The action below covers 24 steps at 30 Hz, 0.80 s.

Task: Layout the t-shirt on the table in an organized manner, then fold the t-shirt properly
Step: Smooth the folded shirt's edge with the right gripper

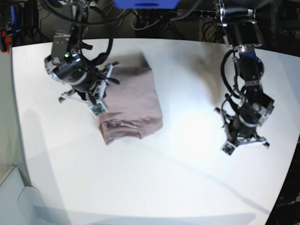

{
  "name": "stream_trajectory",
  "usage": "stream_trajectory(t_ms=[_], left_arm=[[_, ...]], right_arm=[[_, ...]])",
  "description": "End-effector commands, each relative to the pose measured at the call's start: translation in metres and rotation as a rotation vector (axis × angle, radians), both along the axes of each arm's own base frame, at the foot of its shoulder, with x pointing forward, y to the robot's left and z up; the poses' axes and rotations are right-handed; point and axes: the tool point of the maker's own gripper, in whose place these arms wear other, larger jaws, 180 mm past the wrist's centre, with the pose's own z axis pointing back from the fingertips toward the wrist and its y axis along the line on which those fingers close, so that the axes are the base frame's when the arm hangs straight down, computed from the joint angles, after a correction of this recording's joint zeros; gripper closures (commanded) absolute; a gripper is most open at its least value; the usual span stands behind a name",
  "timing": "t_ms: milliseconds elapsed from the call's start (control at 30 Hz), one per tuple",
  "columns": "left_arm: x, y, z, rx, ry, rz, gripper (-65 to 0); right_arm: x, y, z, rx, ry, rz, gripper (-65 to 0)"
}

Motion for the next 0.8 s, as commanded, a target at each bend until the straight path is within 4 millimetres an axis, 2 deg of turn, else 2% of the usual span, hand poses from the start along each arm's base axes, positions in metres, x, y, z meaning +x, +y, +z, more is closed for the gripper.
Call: stream_trajectory(t_ms=[0, 100, 233, 433, 767], left_arm=[[0.001, 0.005, 0.017, 0.007, -0.057, 0.007, 0.0], [-0.026, 0.025, 0.015, 0.027, -0.053, 0.062, -0.1], [-0.051, 0.047, 0.016, 0.051, -0.046, 0.123, -0.1], [-0.083, 0.063, 0.004, 0.072, 0.003, 0.172, -0.1], [-0.097, 0.07, 0.007, 0.09, 0.006, 0.193, -0.1]], right_arm=[[0.007, 0.014, 0.012, 0.03, -0.045, 0.03, 0.0], [0.002, 0.044, 0.014, 0.054, -0.048, 0.115, 0.0], [-0.005, 0.069, 0.011, 0.071, -0.034, 0.189, 0.0], [-0.018, 0.071, -0.014, 0.07, 0.044, 0.205, 0.0], [-0.027, 0.09, -0.05, 0.172, 0.087, 0.235, 0.0]])
